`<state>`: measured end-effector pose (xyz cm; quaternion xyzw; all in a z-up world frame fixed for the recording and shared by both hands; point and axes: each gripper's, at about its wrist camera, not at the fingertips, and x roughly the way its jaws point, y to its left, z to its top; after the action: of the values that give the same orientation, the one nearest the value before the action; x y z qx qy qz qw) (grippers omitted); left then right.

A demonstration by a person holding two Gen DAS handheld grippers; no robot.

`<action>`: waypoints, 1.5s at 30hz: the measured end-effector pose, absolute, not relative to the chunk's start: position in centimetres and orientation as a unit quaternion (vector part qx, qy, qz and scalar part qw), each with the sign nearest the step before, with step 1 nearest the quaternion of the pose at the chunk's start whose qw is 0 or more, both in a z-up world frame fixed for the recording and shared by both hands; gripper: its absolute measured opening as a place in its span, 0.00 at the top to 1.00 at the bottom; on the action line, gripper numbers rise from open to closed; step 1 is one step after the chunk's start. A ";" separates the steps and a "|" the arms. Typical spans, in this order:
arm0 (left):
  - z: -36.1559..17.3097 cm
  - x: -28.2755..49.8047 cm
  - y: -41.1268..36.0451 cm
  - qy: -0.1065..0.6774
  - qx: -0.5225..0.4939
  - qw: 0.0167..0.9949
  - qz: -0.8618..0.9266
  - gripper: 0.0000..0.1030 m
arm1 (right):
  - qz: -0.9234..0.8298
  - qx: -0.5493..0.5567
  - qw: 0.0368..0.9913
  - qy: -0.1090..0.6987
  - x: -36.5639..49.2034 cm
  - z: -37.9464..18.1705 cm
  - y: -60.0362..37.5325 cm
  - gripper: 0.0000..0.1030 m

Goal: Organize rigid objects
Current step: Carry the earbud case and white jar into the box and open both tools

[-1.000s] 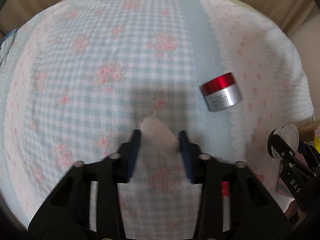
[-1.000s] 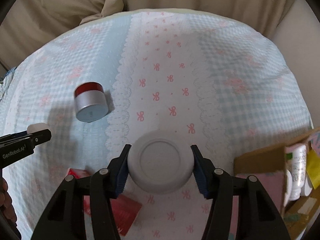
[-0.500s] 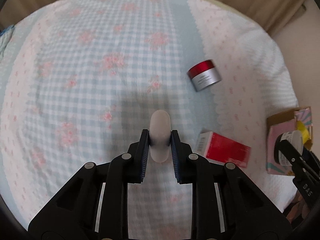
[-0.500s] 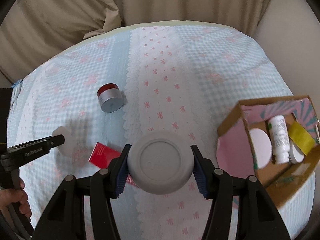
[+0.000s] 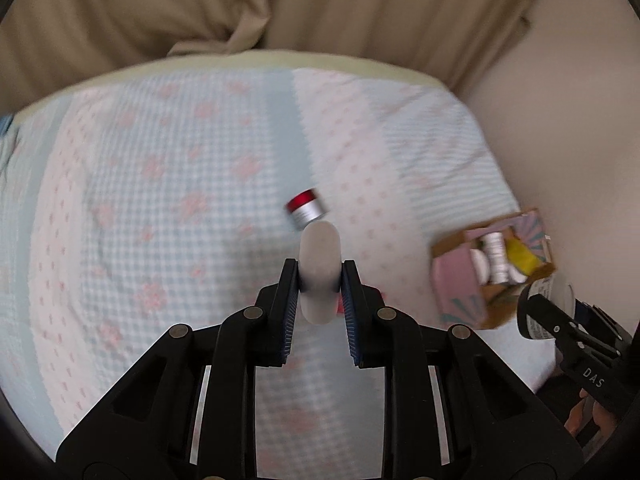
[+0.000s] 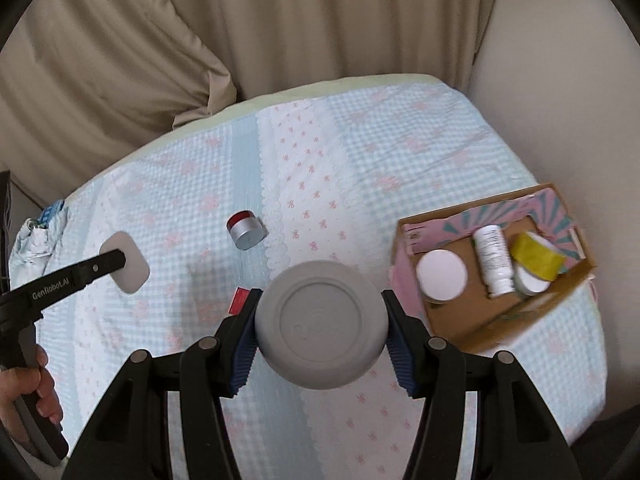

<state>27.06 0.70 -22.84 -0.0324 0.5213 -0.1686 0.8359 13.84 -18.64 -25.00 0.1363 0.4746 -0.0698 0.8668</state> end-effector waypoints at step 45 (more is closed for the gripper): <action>-38.4 29.8 -39.6 0.639 0.096 0.718 -0.256 0.82 | 0.060 0.092 0.829 0.548 14.1 -39.0 -43.0 0.48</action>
<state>29.79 -39.63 -38.44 0.0957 0.6394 -0.2564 0.7185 14.06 -43.02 -39.02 0.0925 0.5478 0.0601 0.8293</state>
